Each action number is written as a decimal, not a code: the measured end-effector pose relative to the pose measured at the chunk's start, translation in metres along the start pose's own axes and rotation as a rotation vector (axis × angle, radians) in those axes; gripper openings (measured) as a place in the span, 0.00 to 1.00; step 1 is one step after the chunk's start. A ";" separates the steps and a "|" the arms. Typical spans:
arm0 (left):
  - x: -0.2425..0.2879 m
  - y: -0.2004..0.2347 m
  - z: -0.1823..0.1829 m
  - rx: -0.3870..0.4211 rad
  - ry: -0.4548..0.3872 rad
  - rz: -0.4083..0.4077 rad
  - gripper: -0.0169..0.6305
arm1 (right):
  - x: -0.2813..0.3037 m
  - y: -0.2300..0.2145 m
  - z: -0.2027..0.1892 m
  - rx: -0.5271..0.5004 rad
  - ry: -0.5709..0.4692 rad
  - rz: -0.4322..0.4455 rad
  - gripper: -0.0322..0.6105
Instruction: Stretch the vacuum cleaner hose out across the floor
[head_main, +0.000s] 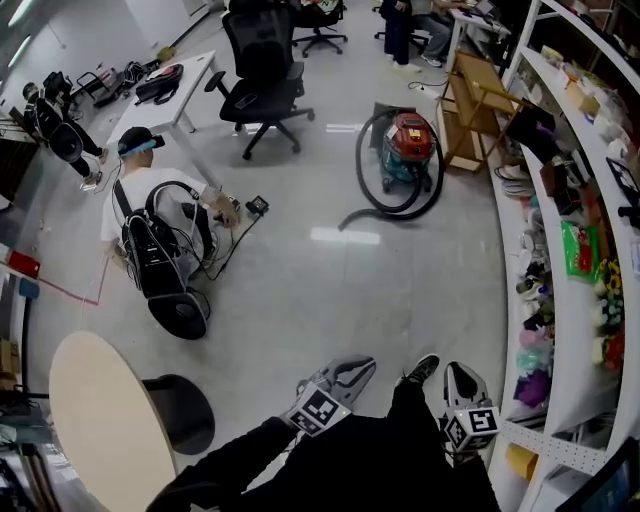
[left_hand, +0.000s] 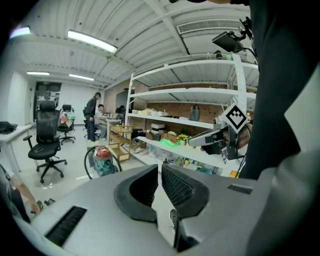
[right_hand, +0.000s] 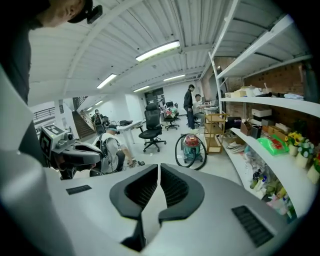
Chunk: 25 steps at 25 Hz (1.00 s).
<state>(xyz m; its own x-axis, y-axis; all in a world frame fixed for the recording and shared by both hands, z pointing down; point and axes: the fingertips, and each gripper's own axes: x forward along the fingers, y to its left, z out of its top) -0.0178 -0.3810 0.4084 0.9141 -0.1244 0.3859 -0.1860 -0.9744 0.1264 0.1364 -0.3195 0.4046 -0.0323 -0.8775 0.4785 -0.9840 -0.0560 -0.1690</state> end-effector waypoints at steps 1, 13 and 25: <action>0.012 0.012 0.002 -0.007 0.009 0.016 0.06 | 0.017 -0.007 0.005 -0.008 0.002 0.028 0.07; 0.176 0.109 0.104 -0.047 0.044 0.285 0.06 | 0.161 -0.147 0.119 -0.067 -0.044 0.342 0.07; 0.303 0.266 0.121 -0.098 0.061 0.229 0.06 | 0.313 -0.257 0.177 -0.035 0.012 0.238 0.07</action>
<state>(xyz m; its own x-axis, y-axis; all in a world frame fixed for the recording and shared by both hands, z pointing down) 0.2534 -0.7007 0.4480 0.8213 -0.3253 0.4686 -0.4223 -0.8990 0.1162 0.4102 -0.6645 0.4453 -0.2663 -0.8582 0.4389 -0.9538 0.1690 -0.2484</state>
